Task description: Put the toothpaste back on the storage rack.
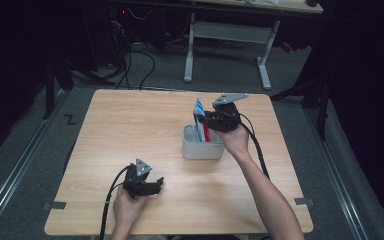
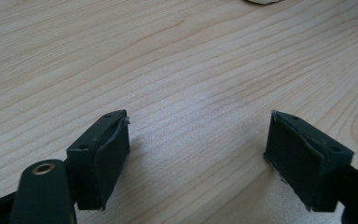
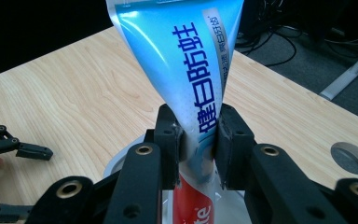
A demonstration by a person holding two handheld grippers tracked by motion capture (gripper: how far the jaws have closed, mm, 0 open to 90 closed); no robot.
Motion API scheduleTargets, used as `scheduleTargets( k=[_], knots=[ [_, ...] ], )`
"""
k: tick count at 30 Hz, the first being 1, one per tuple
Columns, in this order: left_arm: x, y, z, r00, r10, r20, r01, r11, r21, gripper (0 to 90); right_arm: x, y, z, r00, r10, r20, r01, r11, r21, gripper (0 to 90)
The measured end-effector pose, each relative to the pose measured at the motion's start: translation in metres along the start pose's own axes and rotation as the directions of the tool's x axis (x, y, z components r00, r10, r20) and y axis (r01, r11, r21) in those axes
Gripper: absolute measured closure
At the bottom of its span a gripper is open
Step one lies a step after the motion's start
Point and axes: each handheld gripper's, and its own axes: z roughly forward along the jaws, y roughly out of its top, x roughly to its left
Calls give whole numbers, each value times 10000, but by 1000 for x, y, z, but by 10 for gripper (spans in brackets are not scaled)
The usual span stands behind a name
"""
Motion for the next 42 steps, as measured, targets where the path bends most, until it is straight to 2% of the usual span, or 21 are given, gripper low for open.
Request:
scheduleTargets(
  k=[11,18,23,24,42],
  knots=[
    [0,0,0,10000,-5,2,5,10000,-15,221,-3,-12,-3,9998,181,24,-181,9998,129,728],
    [0,0,0,10000,-6,1,6,10000,-20,221,2,-16,-1,10000,83,0,-83,9997,232,728],
    [0,0,0,10000,-15,3,15,10000,-25,221,-5,-23,-4,9993,363,79,-364,9991,204,727],
    [0,0,0,10000,-17,3,17,10000,-29,221,-8,-26,-5,9985,543,60,-544,9983,193,727],
    [0,0,0,10000,-32,3,32,10000,-47,221,-12,-38,-3,9978,666,60,-668,9963,531,721]
  ],
)
